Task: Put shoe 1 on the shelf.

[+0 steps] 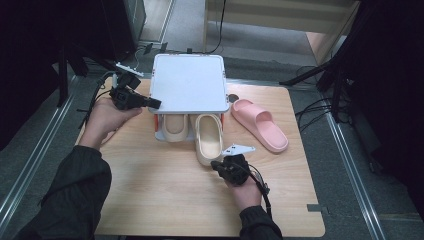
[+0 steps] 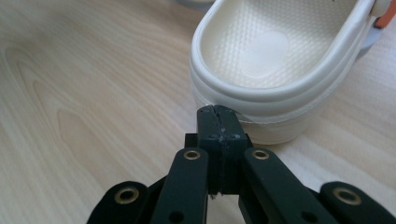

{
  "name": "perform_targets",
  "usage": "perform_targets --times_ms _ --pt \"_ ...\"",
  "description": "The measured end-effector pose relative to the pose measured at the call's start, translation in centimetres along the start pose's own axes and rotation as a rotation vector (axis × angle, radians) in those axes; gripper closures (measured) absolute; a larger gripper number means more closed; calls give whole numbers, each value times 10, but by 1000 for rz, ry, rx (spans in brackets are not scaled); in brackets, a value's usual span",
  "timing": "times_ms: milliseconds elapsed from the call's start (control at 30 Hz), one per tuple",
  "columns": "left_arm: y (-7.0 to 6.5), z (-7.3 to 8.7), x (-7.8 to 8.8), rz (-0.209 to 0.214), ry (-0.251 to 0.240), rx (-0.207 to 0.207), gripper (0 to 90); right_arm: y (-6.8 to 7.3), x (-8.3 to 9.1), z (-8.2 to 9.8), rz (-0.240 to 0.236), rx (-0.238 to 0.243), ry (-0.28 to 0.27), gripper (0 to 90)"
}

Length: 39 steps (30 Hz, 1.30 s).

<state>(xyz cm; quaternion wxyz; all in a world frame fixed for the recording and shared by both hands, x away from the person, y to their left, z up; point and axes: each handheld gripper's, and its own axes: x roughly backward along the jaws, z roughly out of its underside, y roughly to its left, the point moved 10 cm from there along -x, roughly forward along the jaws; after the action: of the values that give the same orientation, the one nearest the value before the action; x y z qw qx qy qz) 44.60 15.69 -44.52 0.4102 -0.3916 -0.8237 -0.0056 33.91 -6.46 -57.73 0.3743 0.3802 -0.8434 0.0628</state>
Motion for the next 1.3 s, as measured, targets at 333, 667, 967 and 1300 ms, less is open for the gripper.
perform_targets --times_ms 333,667,967,1300 --pt "0 0 0 -3 3 3 895 -10 -25 -32 -3 -28 -23 900" --pt "0 0 0 -8 6 -3 894 -26 -49 -56 29 -45 -46 900" --pt "0 -1 0 -15 5 -15 892 -32 -50 -60 27 -81 -70 895" --pt "-5 0 17 -5 -30 29 636 -20 -17 -47 -28 -12 -56 748"
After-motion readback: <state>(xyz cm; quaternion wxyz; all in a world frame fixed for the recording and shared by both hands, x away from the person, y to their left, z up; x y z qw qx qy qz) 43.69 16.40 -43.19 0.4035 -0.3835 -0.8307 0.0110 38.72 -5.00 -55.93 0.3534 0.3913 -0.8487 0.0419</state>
